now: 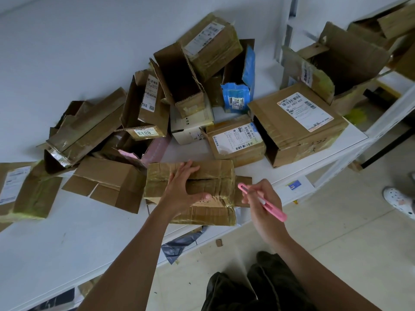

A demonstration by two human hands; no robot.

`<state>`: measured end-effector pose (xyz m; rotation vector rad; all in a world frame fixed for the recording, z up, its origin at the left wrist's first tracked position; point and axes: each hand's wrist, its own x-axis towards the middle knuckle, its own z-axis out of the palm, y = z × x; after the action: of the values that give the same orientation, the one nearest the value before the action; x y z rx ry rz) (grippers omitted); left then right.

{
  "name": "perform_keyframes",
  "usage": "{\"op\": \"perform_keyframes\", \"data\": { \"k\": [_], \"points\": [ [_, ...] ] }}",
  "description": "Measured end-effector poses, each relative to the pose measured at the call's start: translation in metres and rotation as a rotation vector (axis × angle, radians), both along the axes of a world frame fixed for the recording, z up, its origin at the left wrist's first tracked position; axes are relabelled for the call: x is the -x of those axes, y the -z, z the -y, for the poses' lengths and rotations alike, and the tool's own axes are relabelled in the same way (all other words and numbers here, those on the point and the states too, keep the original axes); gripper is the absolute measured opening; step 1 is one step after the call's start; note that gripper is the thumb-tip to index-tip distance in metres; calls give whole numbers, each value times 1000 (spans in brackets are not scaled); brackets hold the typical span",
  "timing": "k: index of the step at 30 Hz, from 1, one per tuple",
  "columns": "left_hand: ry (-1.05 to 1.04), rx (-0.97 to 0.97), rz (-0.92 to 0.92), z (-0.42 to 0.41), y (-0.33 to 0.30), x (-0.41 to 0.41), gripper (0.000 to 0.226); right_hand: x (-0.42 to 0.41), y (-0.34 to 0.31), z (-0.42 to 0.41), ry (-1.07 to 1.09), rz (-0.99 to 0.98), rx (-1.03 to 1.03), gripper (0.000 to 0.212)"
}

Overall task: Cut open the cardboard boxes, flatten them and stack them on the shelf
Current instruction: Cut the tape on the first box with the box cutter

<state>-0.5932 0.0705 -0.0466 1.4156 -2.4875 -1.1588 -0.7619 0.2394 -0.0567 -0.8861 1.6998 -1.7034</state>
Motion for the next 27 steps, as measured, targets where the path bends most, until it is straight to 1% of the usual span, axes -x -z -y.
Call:
{"op": "perform_keyframes", "data": {
  "k": [2, 4, 7, 10, 12, 14, 16, 18, 21, 23, 25, 27],
  "points": [
    [0, 8, -13, -1, 0, 0, 100, 4, -5, 10, 6, 28, -25, 13],
    [-2, 11, -11, -2, -1, 0, 98, 2, -7, 15, -15, 11, -32, 14],
    [-6, 29, 24, -3, 0, -1, 97, -6, -1, 4, -47, -1, -28, 10],
    [-7, 85, 39, -4, 2, -1, 89, -3, 6, -8, -65, 64, -31, 22],
    [-18, 119, 31, -7, 3, 0, 83, 4, 5, -6, -25, 104, 8, 20],
    [-40, 146, 23, -11, 3, 2, 80, 12, -1, 6, 22, 85, 46, 13],
    [-76, 172, 15, -17, 2, 4, 79, 20, -10, 27, 37, 33, 46, 15],
    [-117, 214, 23, -22, 0, 4, 78, 26, -18, 47, -2, -24, 24, 17],
    [-225, 233, 90, -35, -4, 2, 80, 29, -17, 69, -57, -87, 14, 4],
    [-333, 227, 125, -42, -6, 0, 81, 27, -12, 73, -74, -75, 12, 8],
    [-500, 205, 152, -46, -9, -2, 85, 23, -7, 71, -80, -107, 24, 8],
    [-713, 127, 98, -47, -13, -7, 97, 20, -4, 65, -73, -160, 56, 4]
  ]
}}
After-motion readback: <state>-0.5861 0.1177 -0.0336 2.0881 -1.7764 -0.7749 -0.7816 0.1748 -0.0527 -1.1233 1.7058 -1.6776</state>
